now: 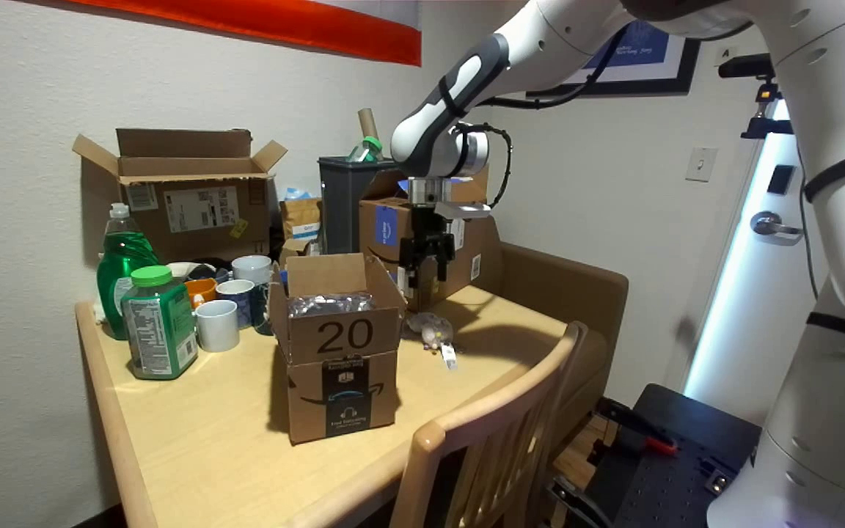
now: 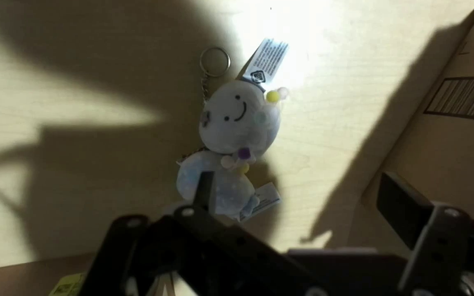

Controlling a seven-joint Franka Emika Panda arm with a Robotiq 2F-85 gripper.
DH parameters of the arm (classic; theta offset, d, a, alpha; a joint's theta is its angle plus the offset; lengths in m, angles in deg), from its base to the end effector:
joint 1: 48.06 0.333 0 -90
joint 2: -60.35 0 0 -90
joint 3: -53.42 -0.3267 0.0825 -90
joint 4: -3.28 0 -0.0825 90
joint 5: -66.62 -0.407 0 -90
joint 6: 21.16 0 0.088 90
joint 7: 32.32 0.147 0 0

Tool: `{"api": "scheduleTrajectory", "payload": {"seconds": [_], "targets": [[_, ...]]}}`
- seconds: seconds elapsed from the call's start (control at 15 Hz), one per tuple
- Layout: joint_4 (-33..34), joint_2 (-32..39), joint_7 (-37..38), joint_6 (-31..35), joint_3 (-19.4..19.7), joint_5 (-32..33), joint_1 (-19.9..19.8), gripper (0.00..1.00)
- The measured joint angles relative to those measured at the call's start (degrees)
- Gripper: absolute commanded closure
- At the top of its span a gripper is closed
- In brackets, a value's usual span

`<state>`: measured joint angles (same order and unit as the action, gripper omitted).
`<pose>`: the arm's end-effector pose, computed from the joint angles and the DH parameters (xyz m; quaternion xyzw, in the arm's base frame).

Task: Pick one plush toy from the table and put it in the small box

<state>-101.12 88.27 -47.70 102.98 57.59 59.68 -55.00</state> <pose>0.6388 -0.1151 0.2129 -0.9971 -0.0027 0.0613 0.0456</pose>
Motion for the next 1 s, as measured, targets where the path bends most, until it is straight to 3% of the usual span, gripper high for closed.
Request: {"api": "scheduleTrajectory", "payload": {"seconds": [1.0], "targets": [[1.99,5.69,-0.05,0.0,-0.77,0.0,-1.61,0.0]]}}
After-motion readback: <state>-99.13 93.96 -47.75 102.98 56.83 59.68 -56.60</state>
